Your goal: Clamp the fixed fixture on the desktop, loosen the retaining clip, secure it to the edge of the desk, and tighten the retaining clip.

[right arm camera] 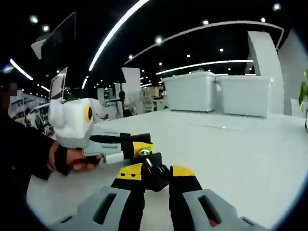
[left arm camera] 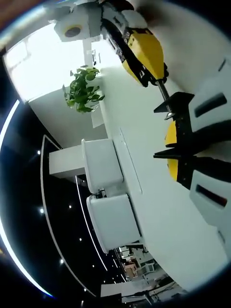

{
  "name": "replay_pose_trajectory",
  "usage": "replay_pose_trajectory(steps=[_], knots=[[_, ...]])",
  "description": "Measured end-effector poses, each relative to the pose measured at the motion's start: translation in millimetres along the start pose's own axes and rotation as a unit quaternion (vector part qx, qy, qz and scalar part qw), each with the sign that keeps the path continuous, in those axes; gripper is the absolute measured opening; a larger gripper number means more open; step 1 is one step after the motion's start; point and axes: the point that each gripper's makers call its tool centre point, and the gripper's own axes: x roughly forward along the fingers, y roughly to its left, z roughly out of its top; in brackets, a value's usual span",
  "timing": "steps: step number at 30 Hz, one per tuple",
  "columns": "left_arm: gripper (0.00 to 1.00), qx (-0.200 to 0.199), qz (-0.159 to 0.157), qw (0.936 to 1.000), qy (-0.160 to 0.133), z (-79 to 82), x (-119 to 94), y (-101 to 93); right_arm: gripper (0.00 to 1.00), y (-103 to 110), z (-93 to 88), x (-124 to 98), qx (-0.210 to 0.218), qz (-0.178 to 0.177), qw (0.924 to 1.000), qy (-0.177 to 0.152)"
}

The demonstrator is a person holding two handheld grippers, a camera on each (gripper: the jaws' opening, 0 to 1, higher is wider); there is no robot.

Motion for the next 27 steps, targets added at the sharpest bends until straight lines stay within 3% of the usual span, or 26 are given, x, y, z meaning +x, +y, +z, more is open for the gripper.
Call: replay_pose_trajectory(steps=[2,4,5,8,10,11,13,15,16,17,18,20,22,24,25,27], knots=[[0.07,0.001,0.0,1.0,0.0,-0.2,0.4,0.0,0.16,4.8,2.4,-1.5,-0.096,-0.008,0.9954,-0.006],[0.07,0.002,0.002,1.0,0.001,-0.7,0.7,0.4,0.16,10.6,4.0,-2.3,-0.197,-0.016,0.9803,-0.009],[0.07,0.003,0.002,1.0,0.001,-0.7,0.8,0.3,0.16,12.4,4.0,-3.4,-0.226,-0.019,0.9739,-0.008],[0.07,0.003,0.002,1.0,0.002,-0.8,1.0,0.5,0.16,14.2,4.5,-2.2,-0.301,-0.028,0.9532,-0.01],[0.07,0.003,0.003,1.0,0.002,-0.8,1.2,0.6,0.17,12.2,2.4,-0.4,-0.328,-0.033,0.944,-0.014],[0.07,0.004,0.003,1.0,0.002,-0.9,1.3,0.6,0.17,11.1,0.8,0.9,-0.335,-0.035,0.9413,-0.017],[0.07,0.006,0.003,1.0,0.002,-0.7,1.5,0.5,0.19,11.6,2.2,-0.7,-0.329,-0.035,0.9437,-0.017],[0.07,0.007,0.003,1.0,0.002,-0.6,1.6,0.7,0.2,13.1,4.4,-3.2,-0.264,-0.019,0.9643,-0.003],[0.07,0.006,0.002,1.0,0.002,-0.5,1.6,0.8,0.22,10.4,7.8,-4.7,-0.185,-0.014,0.9827,0.002],[0.07,0.006,0.002,1.0,0.002,-0.5,1.8,0.8,0.27,6.9,10.8,-5.2,-0.117,-0.012,0.9931,0.004],[0.07,0.005,0.002,1.0,0.002,-0.4,1.9,1.0,0.37,5.0,13.5,-6.6,-0.048,-0.007,0.9988,0.005],[0.07,0.004,0.002,1.0,0.003,-0.2,1.9,0.9,0.47,-5.5,11.5,-3.1,0.071,-0.005,0.9975,0.007],[0.07,0.002,0.002,1.0,0.003,-0.2,1.9,1.1,0.41,-9.5,5.1,-0.3,0.141,0.006,0.9898,0.021],[0.07,0.002,0.002,1.0,0.003,-0.1,1.6,1.3,0.31,-12.8,-0.5,5.2,0.18,0.016,0.9832,0.021],[0.07,0.001,0.002,1.0,0.003,-0.1,1.6,1.5,0.31,-14.0,-7.3,7.5,0.195,0.015,0.9805,0.025],[0.07,0.001,0.002,1.0,0.003,-0.2,1.2,1.6,0.3,-15.0,-22.2,8.9,0.246,0.009,0.968,0.049]])
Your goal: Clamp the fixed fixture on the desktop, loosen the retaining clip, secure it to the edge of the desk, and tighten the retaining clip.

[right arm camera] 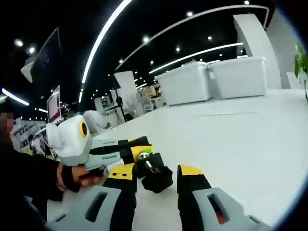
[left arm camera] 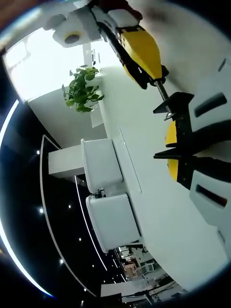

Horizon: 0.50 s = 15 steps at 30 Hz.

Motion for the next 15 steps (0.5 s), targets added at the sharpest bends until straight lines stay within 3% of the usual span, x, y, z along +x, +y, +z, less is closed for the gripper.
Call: replay_pose_trajectory(steps=[2,4,8,10,13,15], knots=[[0.07,-0.001,0.0,1.0,0.0,0.1,-0.2,0.2,0.29,3.5,-4.4,-1.4,0.043,0.014,0.999,0.004],[0.07,0.001,0.0,1.0,0.0,0.0,0.3,-0.3,0.25,3.0,1.6,-0.4,0.046,0.018,0.9988,-0.002],[0.07,-0.001,0.0,1.0,0.0,-0.3,1.0,0.0,0.24,2.3,-2.5,1.4,0.096,0.027,0.9949,0.013],[0.07,-0.002,0.0,1.0,0.0,-0.3,1.3,-0.1,0.23,2.5,-2.4,1.2,0.097,0.028,0.9949,0.013],[0.07,-0.004,0.001,1.0,-0.001,-0.1,1.6,0.1,0.22,8.2,-1.7,-0.2,0.005,0.025,0.9996,0.013],[0.07,-0.005,-0.001,1.0,-0.001,0.0,1.7,-0.4,0.22,11.6,1.4,-0.6,-0.097,0.021,0.995,0.006]])
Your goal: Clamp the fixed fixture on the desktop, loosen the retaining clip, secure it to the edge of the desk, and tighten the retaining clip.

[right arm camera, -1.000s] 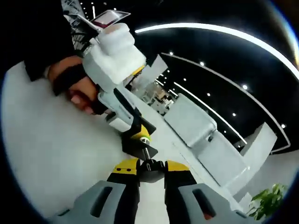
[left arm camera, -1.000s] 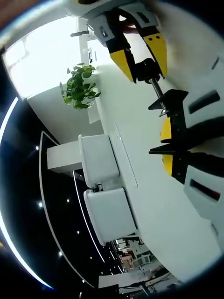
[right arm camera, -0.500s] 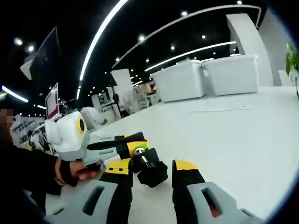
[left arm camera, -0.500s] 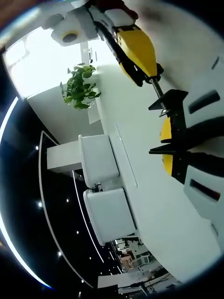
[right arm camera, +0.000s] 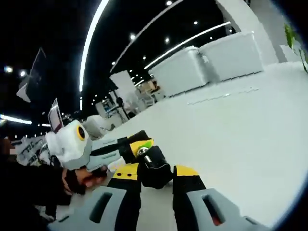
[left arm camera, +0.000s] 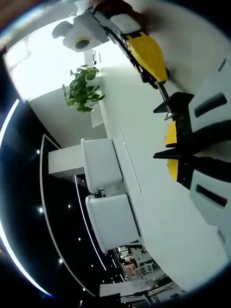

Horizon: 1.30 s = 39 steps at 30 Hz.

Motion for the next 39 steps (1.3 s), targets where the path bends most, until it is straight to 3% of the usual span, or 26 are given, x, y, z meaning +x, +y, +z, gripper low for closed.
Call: replay_pose_trajectory(steps=[4,5,6,8,11,12,13,15,16,19,28,32,33,35,37,39], knots=[[0.07,0.001,0.0,1.0,0.0,0.0,-0.3,-0.2,0.21,3.8,2.4,-0.1,-0.1,-0.011,0.9949,-0.014],[0.07,0.002,0.001,1.0,0.0,0.0,-0.3,-0.2,0.21,5.4,4.7,-0.8,-0.162,-0.017,0.9864,-0.023],[0.07,0.002,0.001,1.0,0.0,0.0,-0.3,-0.2,0.21,6.5,4.5,-0.9,-0.186,-0.02,0.9821,-0.026],[0.07,0.002,0.001,1.0,0.0,0.0,-0.3,0.0,0.22,10.7,4.9,-2.3,-0.257,-0.031,0.9654,-0.036],[0.07,0.002,0.001,1.0,0.0,-0.1,-0.3,0.0,0.22,12.6,5.1,-2.2,-0.323,-0.044,0.9444,-0.041],[0.07,0.001,0.001,1.0,0.0,-0.1,-0.5,-0.1,0.22,13.7,5.5,-2.2,-0.348,-0.048,0.9352,-0.043],[0.07,0.002,0.001,1.0,0.0,-0.1,-0.5,-0.2,0.22,14.3,5.7,-1.8,-0.384,-0.051,0.9209,-0.046],[0.07,0.001,0.001,1.0,0.0,-0.2,-0.4,-0.1,0.22,15.9,10.1,-3.5,-0.412,-0.06,0.9077,-0.055],[0.07,0.002,0.001,1.0,0.0,-0.3,-0.5,0.0,0.22,16.8,8.1,-3.3,-0.405,-0.058,0.9111,-0.052],[0.07,0.004,0.002,1.0,0.0,-0.5,-0.5,0.2,0.22,14.7,10.6,-5.3,-0.41,-0.064,0.9085,-0.051],[0.07,0.004,0.002,1.0,0.0,-0.7,-1.9,0.0,0.25,13.3,9.3,-6.3,-0.395,-0.067,0.9154,-0.037],[0.07,0.002,0.001,1.0,0.0,-0.5,-2.8,0.0,0.26,10.2,10.4,-4.6,-0.302,-0.052,0.9514,-0.028],[0.07,0.002,0.0,1.0,0.0,-0.4,-3.0,-0.1,0.29,12.1,15.2,-6.9,-0.236,-0.044,0.9702,-0.034],[0.07,0.003,0.001,1.0,0.0,-0.3,-3.2,0.2,0.39,11.6,18.6,-7.2,-0.12,-0.023,0.9919,-0.034],[0.07,0.003,0.001,1.0,0.0,-0.3,-3.4,0.1,0.46,10.9,20.4,-6.5,-0.029,-0.001,0.9987,-0.041],[0.07,0.003,0.0,1.0,-0.001,-0.2,-3.5,-0.2,0.43,-0.1,16.8,-6.9,0.034,-0.006,0.9989,-0.031]])
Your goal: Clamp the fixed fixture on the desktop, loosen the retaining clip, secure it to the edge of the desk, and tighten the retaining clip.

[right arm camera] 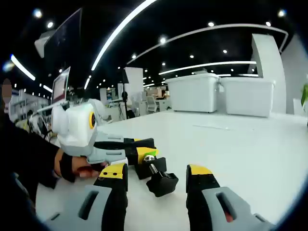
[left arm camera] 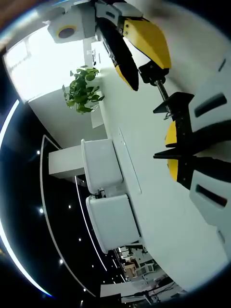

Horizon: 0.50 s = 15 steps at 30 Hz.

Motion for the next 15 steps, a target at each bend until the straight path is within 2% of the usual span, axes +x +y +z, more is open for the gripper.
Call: replay_pose_trajectory(steps=[2,5,8,10,11,13,15], knots=[[0.07,0.0,0.0,1.0,0.0,0.2,-0.1,-0.1,0.37,-8.8,-3.4,1.9,0.044,-0.001,0.999,0.005],[0.07,0.0,-0.001,1.0,0.0,0.1,0.0,-0.2,0.35,-17.8,-12.2,4.7,0.104,-0.005,0.9945,0.016],[0.07,0.0,-0.001,1.0,0.0,0.2,0.2,-0.1,0.3,-15.1,-18.7,5.0,0.152,0.006,0.9881,0.026],[0.07,0.0,-0.002,1.0,0.0,0.2,0.7,-0.4,0.22,-6.6,-18.5,4.9,0.183,0.025,0.9824,0.031],[0.07,0.001,-0.002,1.0,0.0,0.2,1.0,-0.5,0.23,-9.4,-18.8,5.5,0.18,0.013,0.9831,0.032],[0.07,0.0,-0.002,1.0,0.0,0.2,1.1,-0.3,0.22,-7.2,-18.9,4.7,0.18,0.015,0.9829,0.034],[0.07,0.0,-0.002,1.0,-0.001,0.4,1.2,-0.3,0.21,-5.7,-21.4,3.4,0.205,0.013,0.9776,0.044]])
